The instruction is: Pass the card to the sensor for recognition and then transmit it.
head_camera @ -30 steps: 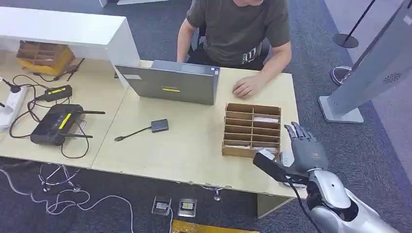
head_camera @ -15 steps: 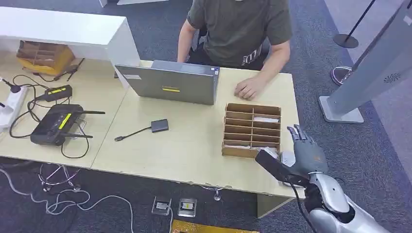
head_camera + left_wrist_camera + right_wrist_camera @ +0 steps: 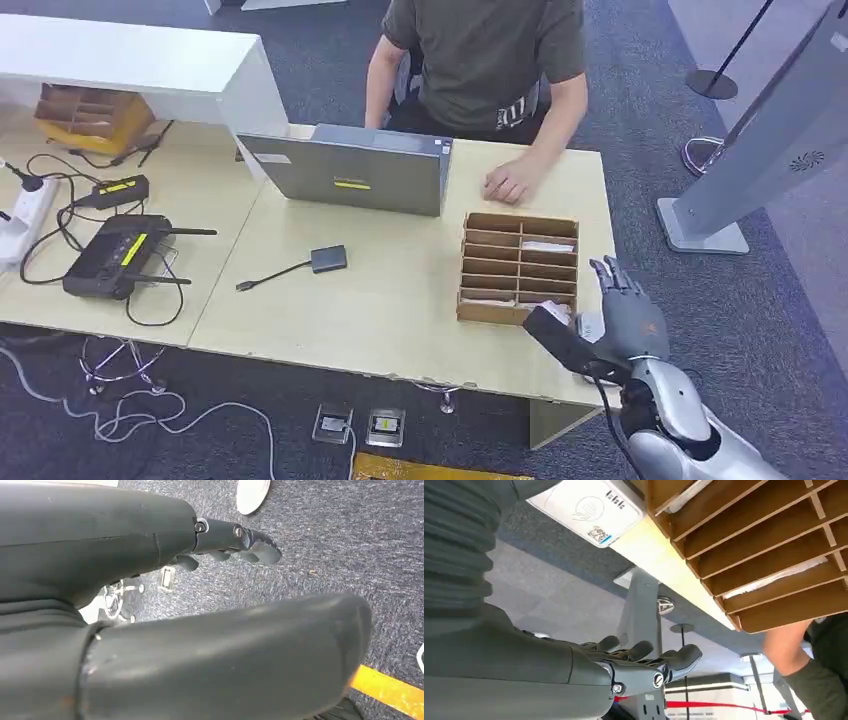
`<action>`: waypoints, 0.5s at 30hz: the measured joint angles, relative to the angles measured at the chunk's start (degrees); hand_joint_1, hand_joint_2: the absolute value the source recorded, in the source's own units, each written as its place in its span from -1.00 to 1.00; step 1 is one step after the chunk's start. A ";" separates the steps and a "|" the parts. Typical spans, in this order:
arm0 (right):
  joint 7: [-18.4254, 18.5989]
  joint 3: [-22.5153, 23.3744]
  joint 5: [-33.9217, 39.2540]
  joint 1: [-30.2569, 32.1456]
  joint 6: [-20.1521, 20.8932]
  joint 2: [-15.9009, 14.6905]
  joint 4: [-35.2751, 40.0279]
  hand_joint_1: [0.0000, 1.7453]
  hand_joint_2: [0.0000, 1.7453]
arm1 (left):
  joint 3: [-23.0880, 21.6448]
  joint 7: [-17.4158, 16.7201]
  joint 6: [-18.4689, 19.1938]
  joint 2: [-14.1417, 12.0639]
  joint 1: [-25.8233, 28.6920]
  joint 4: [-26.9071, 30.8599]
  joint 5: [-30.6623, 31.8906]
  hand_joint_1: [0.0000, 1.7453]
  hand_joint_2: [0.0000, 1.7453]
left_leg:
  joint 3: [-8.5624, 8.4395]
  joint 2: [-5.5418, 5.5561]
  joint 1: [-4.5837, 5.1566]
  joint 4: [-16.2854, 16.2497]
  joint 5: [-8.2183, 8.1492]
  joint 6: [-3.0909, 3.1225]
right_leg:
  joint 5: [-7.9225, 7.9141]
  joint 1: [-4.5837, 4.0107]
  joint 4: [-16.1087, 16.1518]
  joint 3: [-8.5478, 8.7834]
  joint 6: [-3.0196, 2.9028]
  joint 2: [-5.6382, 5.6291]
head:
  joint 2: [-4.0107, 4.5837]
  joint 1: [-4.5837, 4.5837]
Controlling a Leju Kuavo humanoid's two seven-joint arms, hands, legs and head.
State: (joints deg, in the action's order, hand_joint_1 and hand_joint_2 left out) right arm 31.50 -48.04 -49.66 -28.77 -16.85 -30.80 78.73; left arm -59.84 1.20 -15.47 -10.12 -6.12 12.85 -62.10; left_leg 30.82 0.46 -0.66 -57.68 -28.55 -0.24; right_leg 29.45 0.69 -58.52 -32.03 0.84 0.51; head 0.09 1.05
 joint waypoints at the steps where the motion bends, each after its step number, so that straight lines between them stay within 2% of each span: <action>1: -0.24 0.00 -0.46 0.13 -0.24 0.20 -0.13 -1.00 1.00 | 0.00 0.00 -0.02 0.02 -0.01 0.00 0.00 -1.00 -1.00 | 0.00 0.00 0.00 0.00 0.00 0.00 | 0.00 0.00 0.00 0.00 0.00 0.00 | 0.00 0.00; 15: -3.13 0.50 -3.10 1.14 -0.94 2.49 -2.62 -1.00 1.00 | -0.13 0.00 -0.02 0.07 -0.04 0.00 0.07 -1.00 -1.00 | -0.01 0.00 0.00 0.00 0.00 0.00 | 0.00 0.00 0.00 0.00 0.00 0.00 | 0.00 -0.02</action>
State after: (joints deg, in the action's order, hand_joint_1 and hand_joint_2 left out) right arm 28.37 -47.54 -52.76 -27.63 -17.79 -28.30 76.11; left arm -59.98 1.20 -15.50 -10.05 -6.15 12.85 -62.03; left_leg 30.81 0.46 -0.66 -57.68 -28.55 -0.24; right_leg 29.45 0.69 -58.52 -32.03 0.84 0.52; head 0.09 1.03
